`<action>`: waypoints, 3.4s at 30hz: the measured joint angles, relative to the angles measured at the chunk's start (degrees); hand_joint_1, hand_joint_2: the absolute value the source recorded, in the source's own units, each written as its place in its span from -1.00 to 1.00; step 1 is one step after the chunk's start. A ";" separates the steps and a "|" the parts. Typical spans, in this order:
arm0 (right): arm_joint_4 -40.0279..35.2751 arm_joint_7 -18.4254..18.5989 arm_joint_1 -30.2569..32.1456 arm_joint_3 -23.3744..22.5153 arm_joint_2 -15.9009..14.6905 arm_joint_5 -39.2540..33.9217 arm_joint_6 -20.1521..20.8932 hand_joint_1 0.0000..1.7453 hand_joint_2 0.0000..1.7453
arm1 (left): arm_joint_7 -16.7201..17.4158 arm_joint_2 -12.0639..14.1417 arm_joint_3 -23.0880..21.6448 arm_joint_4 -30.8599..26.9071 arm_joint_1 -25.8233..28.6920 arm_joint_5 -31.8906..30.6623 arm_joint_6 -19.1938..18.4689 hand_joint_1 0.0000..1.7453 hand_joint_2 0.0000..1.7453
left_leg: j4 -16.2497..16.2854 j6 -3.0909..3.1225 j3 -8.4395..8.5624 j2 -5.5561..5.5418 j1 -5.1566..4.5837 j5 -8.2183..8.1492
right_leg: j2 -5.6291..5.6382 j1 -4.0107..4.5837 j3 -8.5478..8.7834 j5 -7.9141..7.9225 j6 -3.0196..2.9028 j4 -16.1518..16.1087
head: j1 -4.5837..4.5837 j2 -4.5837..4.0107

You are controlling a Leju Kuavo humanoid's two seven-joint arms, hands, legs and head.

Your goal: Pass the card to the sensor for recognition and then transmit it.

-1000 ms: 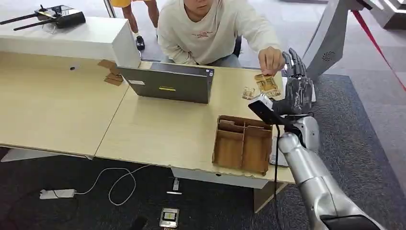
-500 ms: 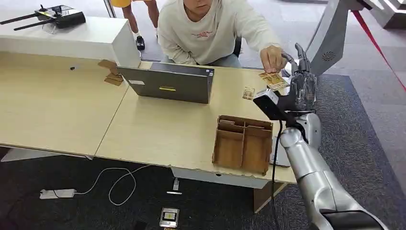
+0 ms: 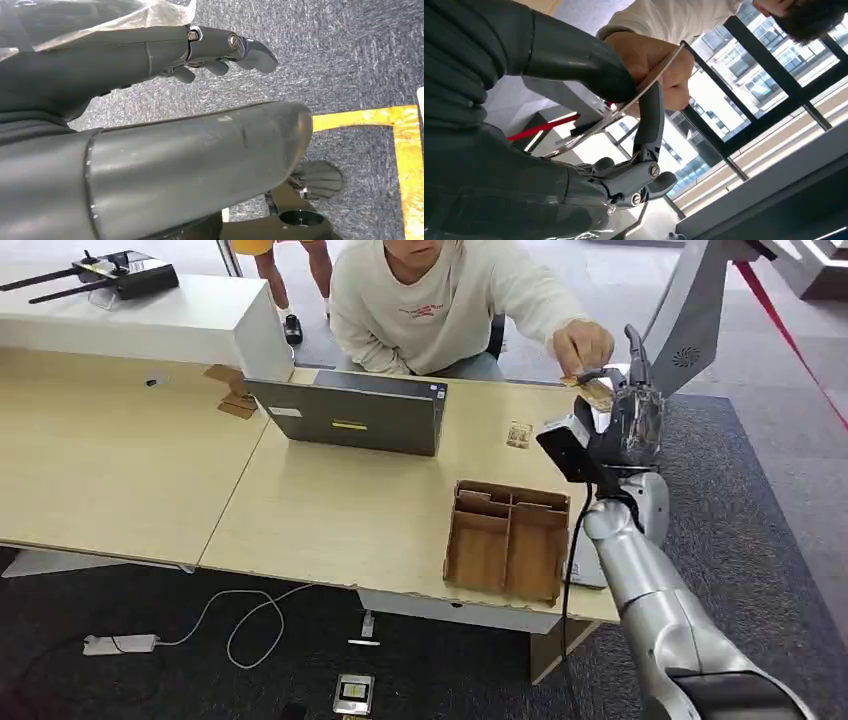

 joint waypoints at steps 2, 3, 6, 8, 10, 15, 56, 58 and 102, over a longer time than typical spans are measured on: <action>0.17 -0.11 -0.13 0.00 0.04 -0.17 0.00 1.00 1.00 | -0.13 -0.02 0.00 -0.02 0.00 0.13 0.00 -1.00 -1.00 | 0.00 0.00 0.00 0.00 0.00 0.00 | 0.00 0.00 0.00 0.00 0.00 0.00 | 0.00 0.00; 0.24 -0.15 -0.19 -0.02 0.09 -0.20 0.00 1.00 1.00 | -0.17 -0.04 0.00 0.00 0.01 0.15 0.00 -1.00 -1.00 | 0.00 0.00 0.00 0.00 0.00 0.00 | 0.00 0.00 0.00 0.00 0.00 0.00 | 0.00 0.00; 0.50 -0.28 -0.25 -0.02 0.13 -0.42 0.00 1.00 1.00 | -0.26 -0.07 0.00 0.00 0.01 0.15 0.00 -1.00 -1.00 | 0.00 0.00 0.00 0.00 0.00 0.00 | 0.00 0.00 0.00 0.00 0.00 0.00 | -0.02 0.00; 0.70 -0.31 -0.26 -0.02 0.20 -0.65 0.00 1.00 1.00 | -0.26 -0.11 0.00 0.00 0.01 0.15 0.00 -1.00 -1.00 | 0.00 0.00 0.00 0.00 0.00 0.00 | 0.00 0.00 0.00 0.00 0.00 0.00 | 0.00 0.00; 0.74 0.06 -0.29 -0.02 0.17 -0.89 0.00 1.00 1.00 | -0.33 -0.15 0.00 0.00 0.01 0.15 0.00 -1.00 -1.00 | 0.00 0.00 0.00 0.00 0.00 0.00 | 0.00 0.00 -0.01 0.00 0.00 0.00 | 0.00 0.00; 1.51 2.12 -0.76 -0.04 -0.85 -1.75 0.02 1.00 1.00 | -0.42 -0.15 0.00 0.00 0.01 0.28 0.00 -1.00 -1.00 | 0.01 0.00 0.00 0.00 0.00 0.00 | 0.00 0.00 -0.02 0.00 0.00 -0.01 | 0.00 0.00; -3.54 27.78 2.26 6.01 -18.25 0.31 45.97 1.00 1.00 | 4.70 2.10 0.50 0.48 0.13 3.28 -5.55 -1.00 -1.00 | 0.02 0.01 -0.04 -0.03 -0.03 0.00 | 0.00 -0.02 -0.01 0.01 0.01 -0.02 | 0.00 0.00; -3.50 27.78 2.04 6.66 -18.36 -0.04 47.25 1.00 1.00 | 5.62 2.10 0.50 0.48 -0.15 3.37 -5.55 -1.00 -1.00 | 0.02 0.01 -0.03 -0.02 -0.03 0.00 | 0.00 -0.02 -0.01 0.01 0.01 -0.02 | -0.02 0.00; 3.69 27.28 0.77 17.24 -19.63 -0.15 59.58 1.00 1.00 | 7.19 2.21 1.36 0.48 -0.17 7.87 -5.51 -1.00 -1.00 | 0.02 0.01 -0.04 -0.02 -0.03 0.00 | 0.00 -0.02 -0.01 0.02 0.02 -0.02 | 0.00 0.00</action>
